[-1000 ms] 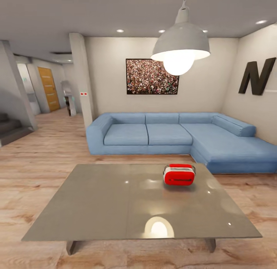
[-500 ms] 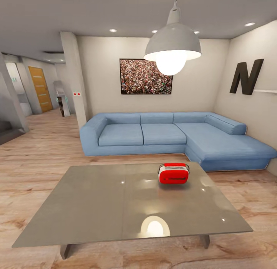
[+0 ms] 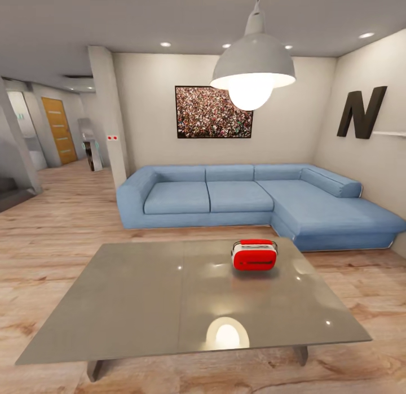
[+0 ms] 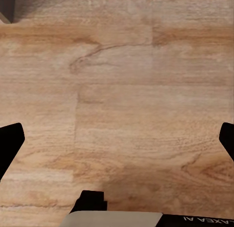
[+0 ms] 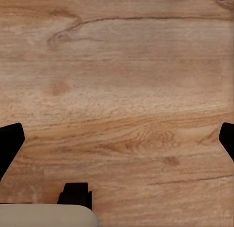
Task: Turn on the radio receiver that's on the table in the living room.
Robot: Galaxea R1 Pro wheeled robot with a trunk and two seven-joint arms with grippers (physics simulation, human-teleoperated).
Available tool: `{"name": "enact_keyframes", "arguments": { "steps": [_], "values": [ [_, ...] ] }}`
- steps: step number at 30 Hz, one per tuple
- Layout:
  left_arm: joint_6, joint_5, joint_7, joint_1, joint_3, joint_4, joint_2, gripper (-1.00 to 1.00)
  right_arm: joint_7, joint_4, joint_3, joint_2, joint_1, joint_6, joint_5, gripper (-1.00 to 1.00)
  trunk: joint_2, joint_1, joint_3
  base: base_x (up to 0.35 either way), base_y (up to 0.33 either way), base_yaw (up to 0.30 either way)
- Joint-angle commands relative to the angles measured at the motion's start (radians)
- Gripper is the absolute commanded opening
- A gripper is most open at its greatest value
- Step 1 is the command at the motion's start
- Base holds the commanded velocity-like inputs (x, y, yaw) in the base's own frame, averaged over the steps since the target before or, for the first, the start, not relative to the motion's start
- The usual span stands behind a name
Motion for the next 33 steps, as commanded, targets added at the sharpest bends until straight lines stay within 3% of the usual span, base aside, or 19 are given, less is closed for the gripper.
{"name": "enact_keyframes", "arguments": {
  "steps": [1, 6, 9, 13, 23, 33],
  "values": [
    [0.000, 0.000, 0.000, 0.000, 0.000, 0.000, 0.000, 1.00, 0.000, 0.000, 0.000, 0.000, 0.000, 0.000, 0.000, 1.00, 0.000, 0.000, 0.000, 0.226, 0.000, 0.000],
    [0.000, 0.002, 0.000, 0.000, 0.003, 0.000, 0.003, 1.00, 0.000, 0.000, 0.000, 0.000, 0.000, 0.000, 0.000, 1.00, 0.000, 0.000, 0.000, 0.282, 0.000, 0.000],
    [0.001, 0.003, -0.001, 0.000, 0.050, -0.001, 0.004, 1.00, 0.000, 0.000, 0.000, 0.000, 0.000, 0.000, 0.001, 1.00, 0.000, 0.000, 0.000, 0.321, 0.000, 0.000],
    [0.001, 0.003, -0.001, 0.000, 0.068, -0.001, 0.004, 1.00, 0.000, 0.000, 0.000, 0.000, 0.000, 0.001, 0.001, 1.00, 0.000, 0.000, 0.000, 0.324, 0.000, 0.000],
    [0.003, 0.002, -0.002, 0.000, 0.072, -0.002, 0.004, 1.00, 0.000, 0.000, 0.000, 0.000, 0.000, 0.001, 0.001, 1.00, 0.000, 0.000, 0.000, 0.325, -0.026, 0.103],
    [0.004, 0.001, 0.000, 0.000, 0.072, -0.002, 0.004, 1.00, 0.000, 0.000, 0.000, 0.000, 0.000, 0.001, 0.001, 1.00, 0.000, 0.000, 0.000, 0.289, -0.182, 0.112]
  ]
}}
